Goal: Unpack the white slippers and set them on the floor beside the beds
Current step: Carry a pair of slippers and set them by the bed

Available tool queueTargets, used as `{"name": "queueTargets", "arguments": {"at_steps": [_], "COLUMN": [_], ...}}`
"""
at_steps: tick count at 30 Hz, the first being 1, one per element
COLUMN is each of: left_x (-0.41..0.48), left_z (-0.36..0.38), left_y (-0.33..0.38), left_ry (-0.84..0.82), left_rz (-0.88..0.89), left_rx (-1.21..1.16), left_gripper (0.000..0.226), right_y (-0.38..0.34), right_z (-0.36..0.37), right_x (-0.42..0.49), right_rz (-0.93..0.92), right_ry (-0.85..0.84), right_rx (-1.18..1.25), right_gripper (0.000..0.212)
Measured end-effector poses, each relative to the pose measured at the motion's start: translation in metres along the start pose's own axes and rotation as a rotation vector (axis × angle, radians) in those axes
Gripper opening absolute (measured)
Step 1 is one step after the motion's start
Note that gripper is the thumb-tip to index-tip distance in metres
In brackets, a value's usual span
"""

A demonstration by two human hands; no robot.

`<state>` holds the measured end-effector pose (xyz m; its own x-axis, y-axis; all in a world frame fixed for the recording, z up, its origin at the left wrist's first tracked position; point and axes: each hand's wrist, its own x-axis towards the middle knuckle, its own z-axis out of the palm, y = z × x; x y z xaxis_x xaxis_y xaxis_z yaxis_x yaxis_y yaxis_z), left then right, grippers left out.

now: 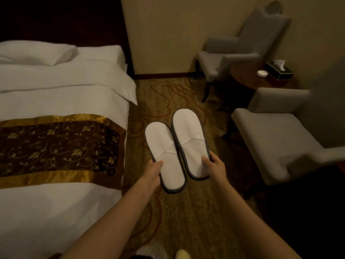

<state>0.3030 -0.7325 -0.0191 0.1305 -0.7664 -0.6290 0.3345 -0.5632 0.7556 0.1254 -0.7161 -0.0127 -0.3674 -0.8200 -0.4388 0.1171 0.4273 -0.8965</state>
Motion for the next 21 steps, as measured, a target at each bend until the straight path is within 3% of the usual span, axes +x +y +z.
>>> {"name": "queueTargets", "arguments": {"at_steps": [9,21], "left_x": [0.140,0.315], "left_z": [0.001,0.014], "left_y": [0.069,0.173], "left_ry": [0.182,0.231], "left_rz": [-0.084,-0.123], "left_rx": [-0.144,-0.316], "left_gripper": [0.044,0.040], "right_y": [-0.049,-0.131], "right_z": [0.105,0.234], "right_x": [0.158,0.341], "right_rz": [-0.019,0.012], "right_ry": [-0.224,-0.410], "right_rx": [-0.172,-0.318], "right_gripper": [0.038,0.037]}}
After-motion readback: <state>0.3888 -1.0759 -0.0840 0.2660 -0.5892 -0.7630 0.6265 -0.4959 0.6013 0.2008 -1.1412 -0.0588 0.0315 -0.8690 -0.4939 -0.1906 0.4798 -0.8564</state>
